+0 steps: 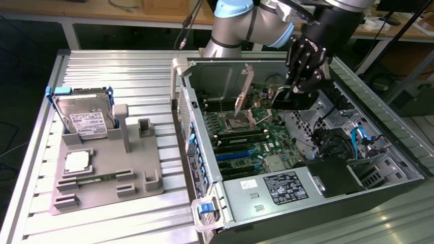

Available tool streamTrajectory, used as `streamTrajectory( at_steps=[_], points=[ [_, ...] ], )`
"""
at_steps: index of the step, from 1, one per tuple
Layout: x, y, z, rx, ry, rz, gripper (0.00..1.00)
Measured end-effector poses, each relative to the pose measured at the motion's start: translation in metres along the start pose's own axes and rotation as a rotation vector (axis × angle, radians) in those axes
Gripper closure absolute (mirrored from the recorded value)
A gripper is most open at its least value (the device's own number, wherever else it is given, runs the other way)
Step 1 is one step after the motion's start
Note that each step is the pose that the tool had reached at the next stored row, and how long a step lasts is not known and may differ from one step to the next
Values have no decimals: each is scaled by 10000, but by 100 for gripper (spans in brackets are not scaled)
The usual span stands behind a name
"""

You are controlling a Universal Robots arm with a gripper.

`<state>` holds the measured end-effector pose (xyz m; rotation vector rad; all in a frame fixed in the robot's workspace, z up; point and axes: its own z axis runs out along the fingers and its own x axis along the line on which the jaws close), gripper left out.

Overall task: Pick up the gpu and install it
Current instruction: 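Insert the gpu into the slot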

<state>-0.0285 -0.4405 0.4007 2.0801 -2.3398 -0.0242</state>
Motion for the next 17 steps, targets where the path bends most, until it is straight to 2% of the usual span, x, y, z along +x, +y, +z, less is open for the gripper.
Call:
streamTrajectory(
  at_steps=[5, 9, 17],
  points=[
    [0, -1, 54, -2, 17, -927, 73],
    [1, -2, 143, -3, 28, -1516, 73],
    [2, -5, 285, -3, 33, -1508, 73]
  ],
)
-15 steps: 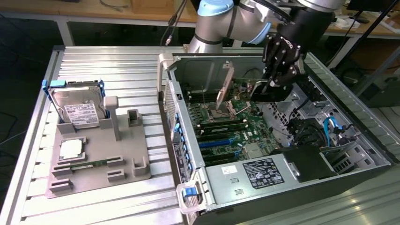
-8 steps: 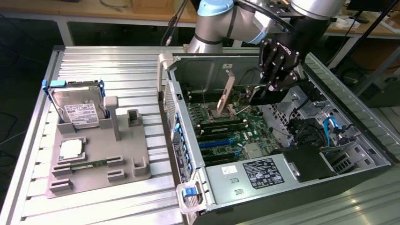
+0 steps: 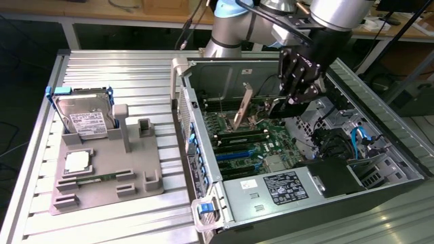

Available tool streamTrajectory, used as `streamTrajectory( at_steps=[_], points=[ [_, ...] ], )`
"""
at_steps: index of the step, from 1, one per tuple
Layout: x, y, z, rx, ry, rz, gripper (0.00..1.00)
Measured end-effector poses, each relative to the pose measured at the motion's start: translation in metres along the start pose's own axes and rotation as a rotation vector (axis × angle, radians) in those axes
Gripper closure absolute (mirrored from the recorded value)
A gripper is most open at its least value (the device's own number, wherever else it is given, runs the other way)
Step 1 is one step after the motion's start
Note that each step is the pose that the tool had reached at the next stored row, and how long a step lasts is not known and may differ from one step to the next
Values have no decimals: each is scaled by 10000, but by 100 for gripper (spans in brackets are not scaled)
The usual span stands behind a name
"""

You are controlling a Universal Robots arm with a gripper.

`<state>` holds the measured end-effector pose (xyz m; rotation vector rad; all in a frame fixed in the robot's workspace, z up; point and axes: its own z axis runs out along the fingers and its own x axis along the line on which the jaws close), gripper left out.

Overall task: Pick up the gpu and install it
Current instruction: 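Insert the gpu into the slot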

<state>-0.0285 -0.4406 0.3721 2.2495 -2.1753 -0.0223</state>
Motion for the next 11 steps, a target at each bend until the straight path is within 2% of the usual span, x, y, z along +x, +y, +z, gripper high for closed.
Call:
streamTrajectory(
  at_steps=[3, 4, 5, 6, 8, 9, 10, 11],
  points=[
    [-3, -1, 49, 1, -5, 216, 73],
    [-3, 14, 112, 2, -13, 274, 73],
    [-6, 121, 224, 1, -24, 273, 73],
    [-2, 150, 306, 1, -24, 273, 73],
    [-2, 182, 348, 9, -23, 273, 73],
    [-5, 276, 419, 24, -24, 273, 73],
    [-6, 313, 496, 136, -21, 270, 73],
    [6, 315, 602, 175, -20, 271, 73]
  ],
)
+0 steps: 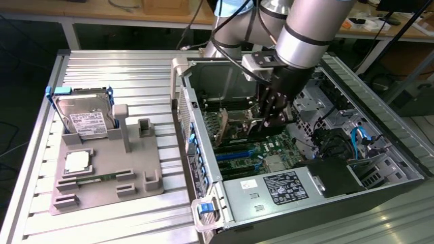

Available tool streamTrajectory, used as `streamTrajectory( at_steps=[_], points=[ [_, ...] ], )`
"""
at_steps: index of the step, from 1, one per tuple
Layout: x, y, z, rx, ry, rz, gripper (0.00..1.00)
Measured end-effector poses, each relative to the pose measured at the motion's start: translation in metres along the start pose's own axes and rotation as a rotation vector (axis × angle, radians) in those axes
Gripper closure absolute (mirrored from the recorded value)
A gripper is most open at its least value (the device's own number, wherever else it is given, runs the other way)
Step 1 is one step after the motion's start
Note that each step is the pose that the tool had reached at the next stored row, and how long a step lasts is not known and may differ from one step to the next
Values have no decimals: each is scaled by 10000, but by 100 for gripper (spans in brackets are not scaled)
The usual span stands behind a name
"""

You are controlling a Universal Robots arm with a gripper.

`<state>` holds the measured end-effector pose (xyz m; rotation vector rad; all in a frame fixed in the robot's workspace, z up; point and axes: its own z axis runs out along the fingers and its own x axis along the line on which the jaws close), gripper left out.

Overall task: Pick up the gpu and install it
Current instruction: 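Insert the gpu into the slot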

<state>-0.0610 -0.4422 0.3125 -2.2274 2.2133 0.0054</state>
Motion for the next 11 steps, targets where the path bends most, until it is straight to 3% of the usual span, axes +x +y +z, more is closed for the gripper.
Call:
streamTrajectory(
  at_steps=[1, 6, 11],
  points=[
    [0, 67, 107, 16, -1, -1, 73],
    [18, 130, 225, 32, 3, 95, 73],
    [18, 173, 240, 34, -1, 107, 73]
  ],
)
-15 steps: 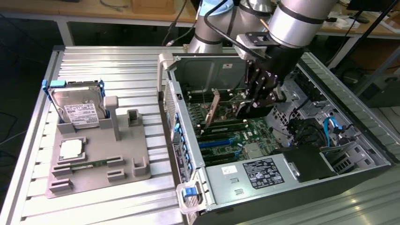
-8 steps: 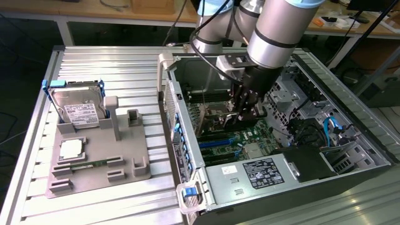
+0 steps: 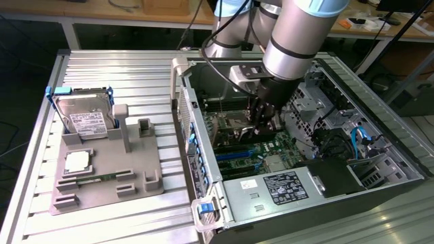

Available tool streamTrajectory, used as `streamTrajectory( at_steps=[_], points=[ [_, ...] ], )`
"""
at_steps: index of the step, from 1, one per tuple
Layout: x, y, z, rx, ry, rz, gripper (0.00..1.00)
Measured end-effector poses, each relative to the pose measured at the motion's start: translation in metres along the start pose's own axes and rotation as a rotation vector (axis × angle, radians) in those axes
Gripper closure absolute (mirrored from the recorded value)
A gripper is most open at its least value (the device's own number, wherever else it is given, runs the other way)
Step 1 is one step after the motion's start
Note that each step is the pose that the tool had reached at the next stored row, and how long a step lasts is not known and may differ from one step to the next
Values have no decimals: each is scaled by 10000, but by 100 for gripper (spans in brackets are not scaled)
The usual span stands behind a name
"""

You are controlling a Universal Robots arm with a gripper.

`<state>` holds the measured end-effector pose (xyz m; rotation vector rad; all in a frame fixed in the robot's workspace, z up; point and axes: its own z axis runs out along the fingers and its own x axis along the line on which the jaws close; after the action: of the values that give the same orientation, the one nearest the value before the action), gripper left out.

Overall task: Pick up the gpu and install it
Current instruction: 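Insert the gpu into the slot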

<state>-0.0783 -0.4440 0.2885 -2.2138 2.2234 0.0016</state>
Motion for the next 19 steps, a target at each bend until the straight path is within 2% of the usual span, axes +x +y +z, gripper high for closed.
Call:
streamTrajectory(
  at_steps=[19],
  points=[
    [70, 76, 65, 6, 0, 0, 73]
  ],
)
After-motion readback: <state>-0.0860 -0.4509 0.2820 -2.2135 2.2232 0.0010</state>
